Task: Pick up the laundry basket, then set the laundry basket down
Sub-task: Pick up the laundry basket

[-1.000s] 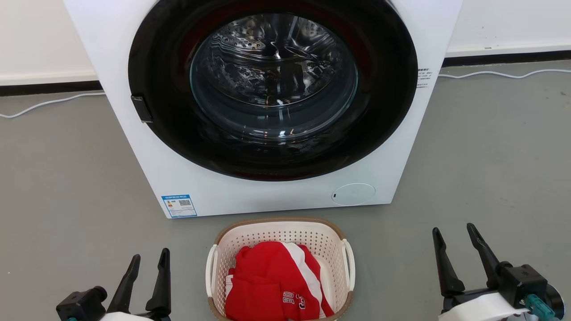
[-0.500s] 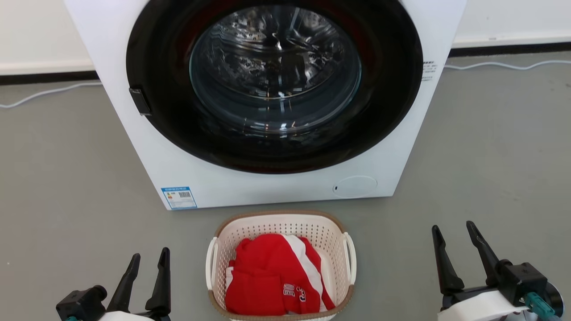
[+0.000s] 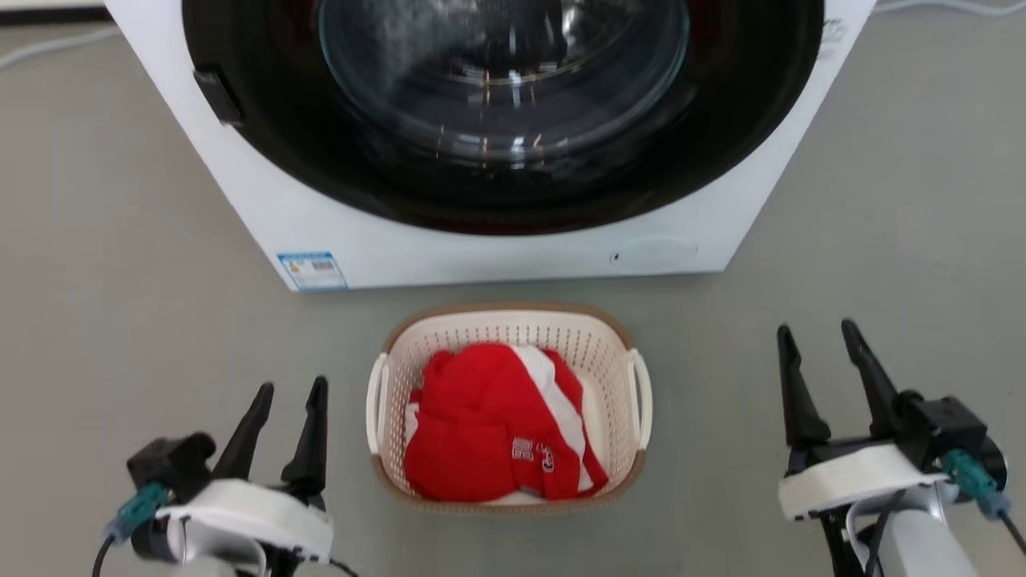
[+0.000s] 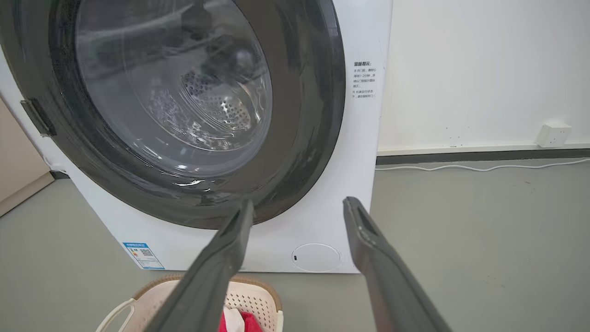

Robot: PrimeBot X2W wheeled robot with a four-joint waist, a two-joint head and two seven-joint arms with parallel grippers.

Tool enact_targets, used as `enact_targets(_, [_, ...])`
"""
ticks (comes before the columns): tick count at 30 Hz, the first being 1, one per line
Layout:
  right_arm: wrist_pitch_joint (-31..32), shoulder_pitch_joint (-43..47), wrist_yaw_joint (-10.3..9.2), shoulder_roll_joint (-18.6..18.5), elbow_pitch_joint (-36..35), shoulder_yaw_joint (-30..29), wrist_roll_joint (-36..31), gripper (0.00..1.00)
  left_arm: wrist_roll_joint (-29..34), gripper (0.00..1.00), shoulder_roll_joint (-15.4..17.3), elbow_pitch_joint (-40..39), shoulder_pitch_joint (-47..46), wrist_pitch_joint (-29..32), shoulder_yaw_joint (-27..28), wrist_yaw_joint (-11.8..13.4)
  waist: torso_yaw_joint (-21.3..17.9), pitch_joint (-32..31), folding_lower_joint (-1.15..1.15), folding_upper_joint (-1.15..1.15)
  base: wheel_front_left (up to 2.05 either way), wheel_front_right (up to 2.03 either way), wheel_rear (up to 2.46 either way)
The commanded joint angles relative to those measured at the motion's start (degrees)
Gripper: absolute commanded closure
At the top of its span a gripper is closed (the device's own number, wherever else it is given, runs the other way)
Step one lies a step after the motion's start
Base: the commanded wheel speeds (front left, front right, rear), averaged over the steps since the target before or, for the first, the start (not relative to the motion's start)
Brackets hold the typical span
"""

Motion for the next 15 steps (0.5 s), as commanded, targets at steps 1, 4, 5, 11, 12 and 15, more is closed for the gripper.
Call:
enact_targets(1, [-0.79, -2.62, 0.41, -0.14, -0.40, 0.72, -0.66, 0.00, 0.11, 0.00, 1.54, -0.16, -3.83, -0.36, 1.08, -0.34, 0.76, 3.21, -0.01, 0.00, 0.00, 0.00, 0.00])
enact_targets(4, [-0.79, -4.47, 0.41, 0.03, 0.92, -0.26, -1.29, 0.00, -0.06, 0.00, 2.06, 2.38, -6.95, -0.36, -0.29, -0.34, 1.21, 6.00, -0.01, 0.00, 0.00, 0.00, 0.00])
enact_targets(5, [-0.79, -5.14, 0.41, 0.07, 1.55, -0.53, -1.47, 0.00, -0.08, 0.00, 2.25, 3.43, -8.01, -0.36, -0.78, -0.34, 1.33, 6.96, -0.01, 0.00, 0.00, 0.00, 0.00])
enact_targets(11, [-0.79, -10.43, 0.41, 0.15, 6.20, -0.56, -1.01, 0.00, -0.59, 0.00, 3.45, 9.14, -14.67, -0.36, -3.50, -0.34, 1.45, 13.09, -0.01, 0.00, 0.00, 0.00, 0.00])
enact_targets(12, [-0.79, -11.46, 0.41, 0.15, 7.09, -0.40, -1.08, 0.00, -0.59, 0.00, 3.67, 10.17, -15.83, -0.36, -4.19, -0.34, 1.50, 14.16, -0.01, 0.00, 0.00, 0.00, 0.00])
enact_targets(15, [-0.79, -14.37, 0.41, 0.16, 10.21, 0.16, -1.28, 0.00, -1.13, 0.00, 4.01, 12.83, -19.36, -0.36, -6.17, -0.34, 1.73, 17.26, -0.01, 0.00, 0.00, 0.00, 0.00])
